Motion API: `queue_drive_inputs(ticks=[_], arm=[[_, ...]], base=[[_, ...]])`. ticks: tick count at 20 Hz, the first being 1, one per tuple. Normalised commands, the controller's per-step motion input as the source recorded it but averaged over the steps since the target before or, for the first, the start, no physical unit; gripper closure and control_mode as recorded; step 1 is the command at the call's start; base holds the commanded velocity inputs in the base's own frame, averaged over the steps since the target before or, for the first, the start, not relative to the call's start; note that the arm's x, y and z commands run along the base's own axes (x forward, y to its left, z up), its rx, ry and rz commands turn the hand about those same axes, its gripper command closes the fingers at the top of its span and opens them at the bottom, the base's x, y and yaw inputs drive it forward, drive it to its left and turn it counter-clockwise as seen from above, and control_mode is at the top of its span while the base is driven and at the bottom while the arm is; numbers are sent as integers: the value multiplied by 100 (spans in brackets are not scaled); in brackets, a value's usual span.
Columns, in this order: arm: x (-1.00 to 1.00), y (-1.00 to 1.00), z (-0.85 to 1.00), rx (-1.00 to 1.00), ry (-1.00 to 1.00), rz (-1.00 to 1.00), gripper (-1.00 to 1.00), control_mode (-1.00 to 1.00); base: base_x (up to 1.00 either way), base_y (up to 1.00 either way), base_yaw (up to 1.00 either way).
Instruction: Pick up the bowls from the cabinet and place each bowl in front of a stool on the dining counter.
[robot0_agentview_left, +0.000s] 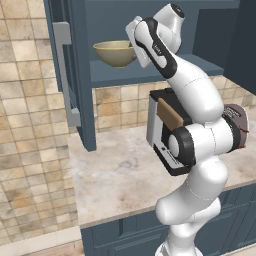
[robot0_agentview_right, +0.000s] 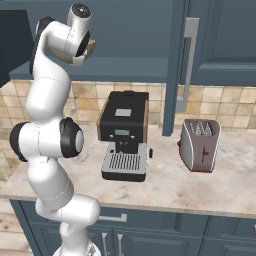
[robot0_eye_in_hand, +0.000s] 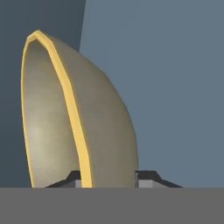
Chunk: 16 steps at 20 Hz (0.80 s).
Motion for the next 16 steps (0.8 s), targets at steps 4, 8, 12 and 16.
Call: queue_drive_inputs(ticks=[4,8,12,16], arm=[[0,0,0,0,0,0,100,-100],[-8,0,0,0,-1,0,100,-100],[-27,-12,0,0,-6,0,100,-100],[-49,-23,0,3,-13,0,100,-100]], base=[[0,0,0],[0,0,0],[0,0,0],[0,0,0]])
